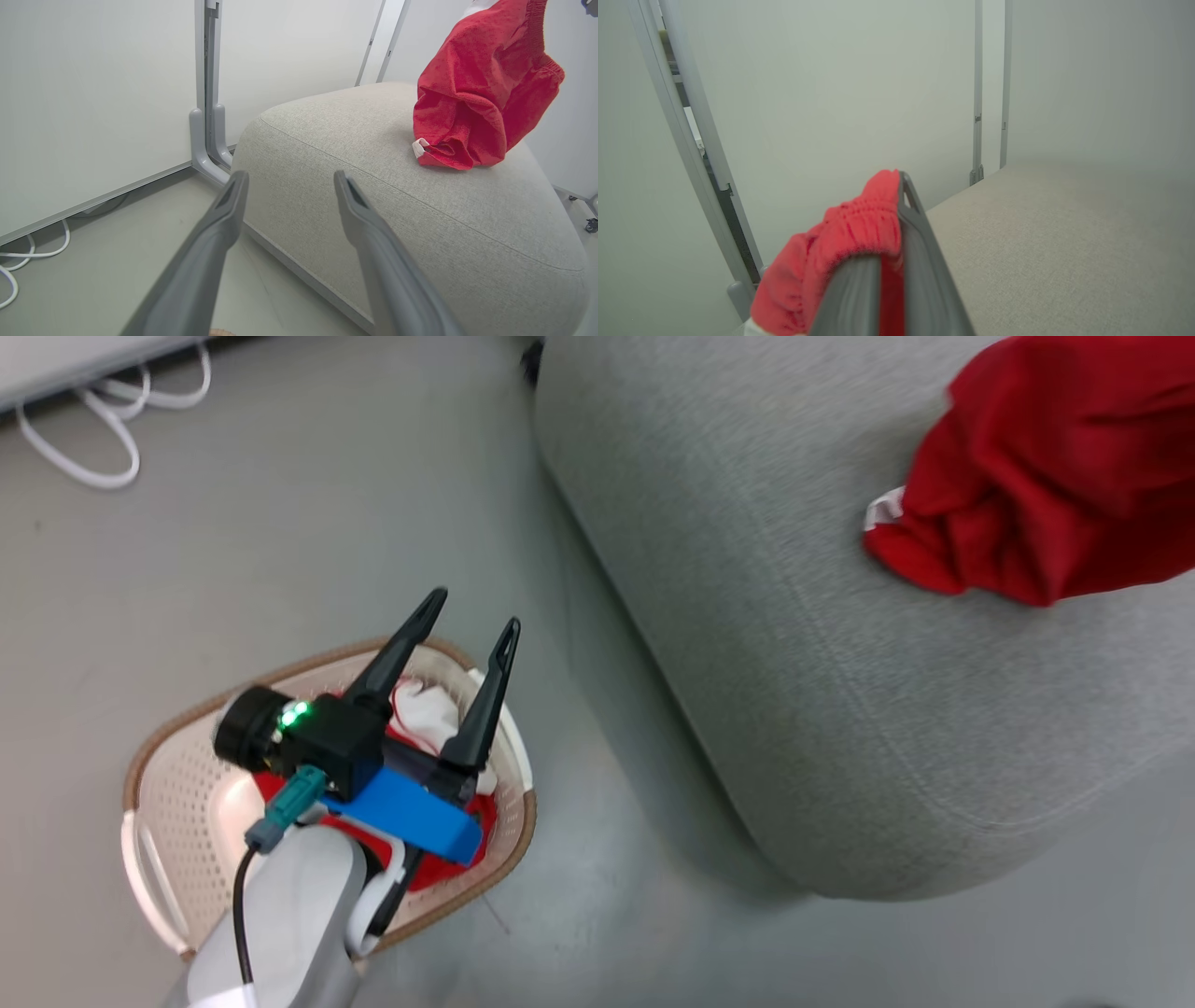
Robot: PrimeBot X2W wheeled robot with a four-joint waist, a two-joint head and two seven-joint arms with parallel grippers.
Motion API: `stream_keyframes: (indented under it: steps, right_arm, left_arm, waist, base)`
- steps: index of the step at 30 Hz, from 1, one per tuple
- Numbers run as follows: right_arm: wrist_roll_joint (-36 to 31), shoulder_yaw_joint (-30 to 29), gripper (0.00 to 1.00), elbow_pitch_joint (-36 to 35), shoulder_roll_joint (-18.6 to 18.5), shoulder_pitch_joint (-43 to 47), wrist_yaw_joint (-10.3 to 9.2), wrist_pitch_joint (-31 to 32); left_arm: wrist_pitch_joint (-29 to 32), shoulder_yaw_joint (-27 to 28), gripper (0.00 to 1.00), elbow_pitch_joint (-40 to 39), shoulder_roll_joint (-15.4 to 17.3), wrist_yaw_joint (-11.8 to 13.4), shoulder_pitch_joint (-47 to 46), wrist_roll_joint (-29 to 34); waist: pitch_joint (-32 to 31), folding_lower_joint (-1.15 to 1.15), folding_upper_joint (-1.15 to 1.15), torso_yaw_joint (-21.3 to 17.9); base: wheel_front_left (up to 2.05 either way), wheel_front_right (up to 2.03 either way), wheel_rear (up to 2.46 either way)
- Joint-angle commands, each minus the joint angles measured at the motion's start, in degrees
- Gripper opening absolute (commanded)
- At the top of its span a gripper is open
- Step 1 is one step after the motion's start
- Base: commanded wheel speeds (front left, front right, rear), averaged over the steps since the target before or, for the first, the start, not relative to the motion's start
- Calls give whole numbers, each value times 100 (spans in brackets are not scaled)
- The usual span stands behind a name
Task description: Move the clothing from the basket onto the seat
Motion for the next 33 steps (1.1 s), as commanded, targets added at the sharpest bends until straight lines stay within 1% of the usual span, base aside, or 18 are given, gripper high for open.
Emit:
stream_keyframes:
  steps: [1,4,8,13,17,18,19,20,21,26,33]
  right_arm:
    - [-164,-318,0,46,-217,-263,3,-104]
    - [-166,-597,0,126,-297,-393,3,-149]
    - [-398,-940,0,433,-611,-456,3,-232]
    - [-632,-1069,0,741,-693,-363,3,-271]
    - [-776,-1195,0,948,-628,-293,3,-349]
    - [-837,-1230,40,1022,-593,-239,3,-377]
    - [-837,-1230,40,1022,-593,-239,3,-377]
    - [-867,-1232,91,1058,-574,-209,3,-395]
    - [-890,-1235,100,1107,-561,-185,3,-392]
    - [-1001,-1153,100,1227,-428,-62,3,-418]
    - [-1140,-785,100,1275,-308,309,2,-435]
  left_arm:
    - [15,-83,100,-125,79,-4,-284,42]
    - [14,-170,100,-200,96,-4,-437,32]
    - [15,-347,100,-277,54,-4,-793,85]
    - [2,-418,100,-283,43,-4,-942,95]
    - [-16,-433,100,-214,18,-4,-1007,63]
    - [-21,-436,100,-171,9,-4,-995,41]
    - [-21,-436,100,-171,9,-4,-995,41]
    - [-23,-437,100,-146,7,-4,-977,30]
    - [-26,-437,100,-126,-1,-4,-955,27]
    - [-29,-336,100,-62,-44,-4,-821,-21]
    - [-32,-150,100,59,-180,-4,-542,-132]
  waist:
    - [609,-1,0,447]
    - [813,-1,0,593]
    - [1201,-1,0,897]
    - [1413,-1,0,1018]
    - [1473,-1,0,1068]
    - [1456,-1,0,1079]
    - [1456,-1,0,1079]
    - [1424,-1,0,1077]
    - [1390,-1,0,1077]
    - [1162,-1,0,1056]
    - [595,-1,0,1093]
  base:
    - [0,0,0]
    - [0,0,0]
    - [0,0,0]
    - [0,0,0]
    - [0,0,0]
    - [0,0,0]
    - [0,0,0]
    - [0,0,0]
    - [0,0,0]
    - [0,0,0]
    - [0,0,0]
